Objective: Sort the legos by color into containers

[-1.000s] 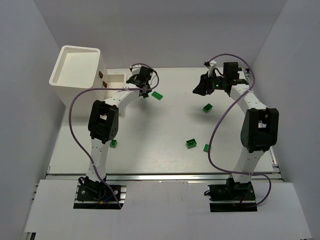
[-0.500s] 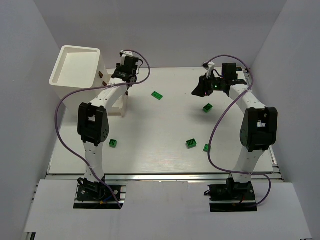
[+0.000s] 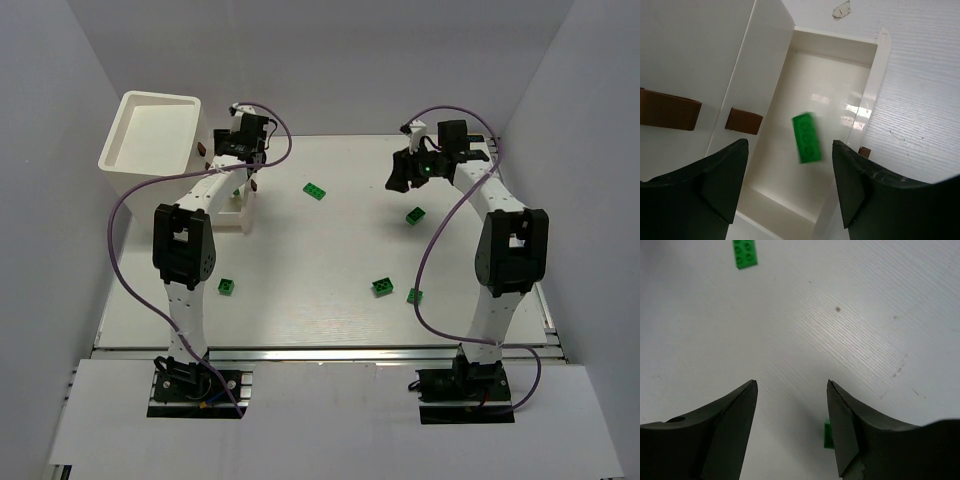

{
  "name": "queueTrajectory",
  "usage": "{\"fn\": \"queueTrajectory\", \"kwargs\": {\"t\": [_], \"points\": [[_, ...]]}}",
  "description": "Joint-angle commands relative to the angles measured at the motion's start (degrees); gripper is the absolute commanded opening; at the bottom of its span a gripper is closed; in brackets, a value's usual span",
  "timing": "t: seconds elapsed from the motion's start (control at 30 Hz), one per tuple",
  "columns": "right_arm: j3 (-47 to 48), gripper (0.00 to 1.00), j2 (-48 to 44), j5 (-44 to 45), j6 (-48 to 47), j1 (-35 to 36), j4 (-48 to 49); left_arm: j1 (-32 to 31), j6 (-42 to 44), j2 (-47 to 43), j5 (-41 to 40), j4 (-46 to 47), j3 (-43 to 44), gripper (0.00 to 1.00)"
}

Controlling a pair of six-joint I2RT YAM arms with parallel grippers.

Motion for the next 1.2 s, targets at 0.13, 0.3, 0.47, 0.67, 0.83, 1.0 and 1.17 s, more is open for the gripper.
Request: {"fn": "queueTrajectory", "kwargs": {"t": [0.13,0.3,0.47,0.67,0.83,1.0,1.17], "points": [[2.0,0.65,1.9,19.2,-2.6,0.1,-5.9,0.1,-4.1,-3.6,3.0,-3.3,-1.0,0.7],[0.3,0.68,2.3,26.7,-4.8,-0.3,-9.0,-1.2,-6.1,-14.1,16.6,-0.9,-6.7,0.02],[-0.3,0.89,2.2,28.3,-8.9,-0.5,-12.8,-1.2,-12.6,-27.8,33.2,-1.0,-19.7,0.3],[1.7,0.89,7.0,25.8,-14.4,-0.5,-16.9,-1.2,-16.7,-45.1,39.8,-2.6,-36.4,0.64],[2.8,0.89,9.6,24.0,-17.1,-0.3,-17.5,-1.2,-20.1,-57.0,38.5,-4.8,-47.5,0.8],[2.5,0.87,11.2,25.2,-17.3,0.1,-14.2,-1.2,-24.4,-65.6,34.7,-7.2,-56.0,0.85],[2.5,0.75,11.6,23.3,-18.5,0.2,-12.4,-1.2,-29.4,-70.9,30.6,-9.3,-60.8,0.85]]}}
